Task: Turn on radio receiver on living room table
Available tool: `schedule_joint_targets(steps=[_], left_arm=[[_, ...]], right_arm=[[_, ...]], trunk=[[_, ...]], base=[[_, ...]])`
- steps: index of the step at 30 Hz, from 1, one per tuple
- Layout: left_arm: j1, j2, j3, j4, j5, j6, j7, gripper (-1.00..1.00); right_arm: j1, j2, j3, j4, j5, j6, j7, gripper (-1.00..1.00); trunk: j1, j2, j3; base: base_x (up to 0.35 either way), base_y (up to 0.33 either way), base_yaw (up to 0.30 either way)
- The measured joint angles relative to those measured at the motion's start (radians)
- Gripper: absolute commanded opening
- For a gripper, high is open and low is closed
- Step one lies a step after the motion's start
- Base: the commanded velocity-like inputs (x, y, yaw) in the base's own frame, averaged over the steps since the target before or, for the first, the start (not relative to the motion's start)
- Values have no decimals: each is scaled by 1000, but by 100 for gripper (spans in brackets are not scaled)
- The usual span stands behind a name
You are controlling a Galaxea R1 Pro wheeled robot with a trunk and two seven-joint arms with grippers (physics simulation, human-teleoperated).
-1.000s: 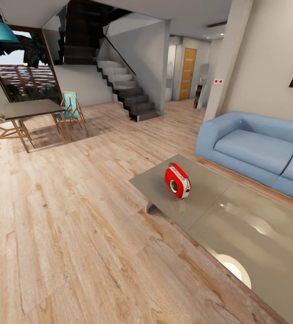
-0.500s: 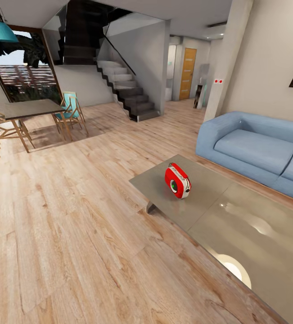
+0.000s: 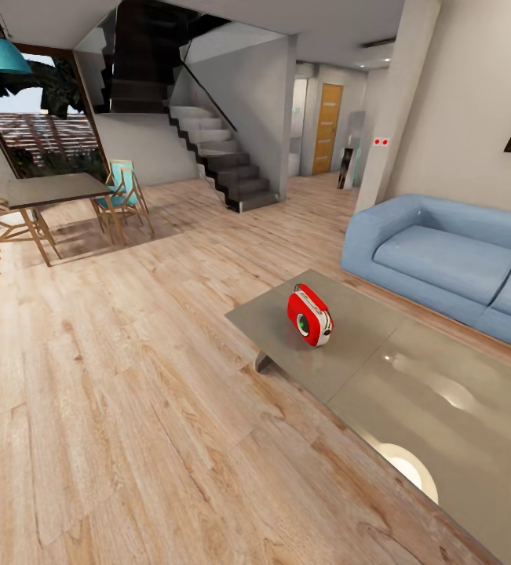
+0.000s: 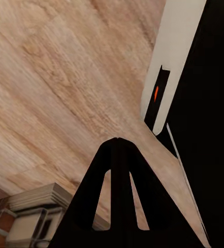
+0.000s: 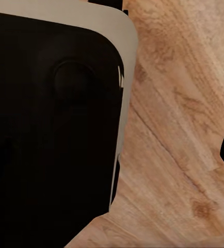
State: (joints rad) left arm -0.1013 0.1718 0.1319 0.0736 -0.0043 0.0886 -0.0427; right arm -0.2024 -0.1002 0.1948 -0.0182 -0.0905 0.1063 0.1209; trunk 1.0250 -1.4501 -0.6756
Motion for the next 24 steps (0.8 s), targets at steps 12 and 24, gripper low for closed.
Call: schedule_joint_targets(steps=[12,24], left_arm=[[2,-45,0,-3,0,-1,0,-100],[1,-58,0,-3,0,-1,0,-100]], right_arm=[[1,5,0,-4,1,-9,0,100],[1,4,0,-16,2,-34,1,100]], trunk=[[0,0,0],[0,0,0]], base=[[0,0,0],[0,0,0]])
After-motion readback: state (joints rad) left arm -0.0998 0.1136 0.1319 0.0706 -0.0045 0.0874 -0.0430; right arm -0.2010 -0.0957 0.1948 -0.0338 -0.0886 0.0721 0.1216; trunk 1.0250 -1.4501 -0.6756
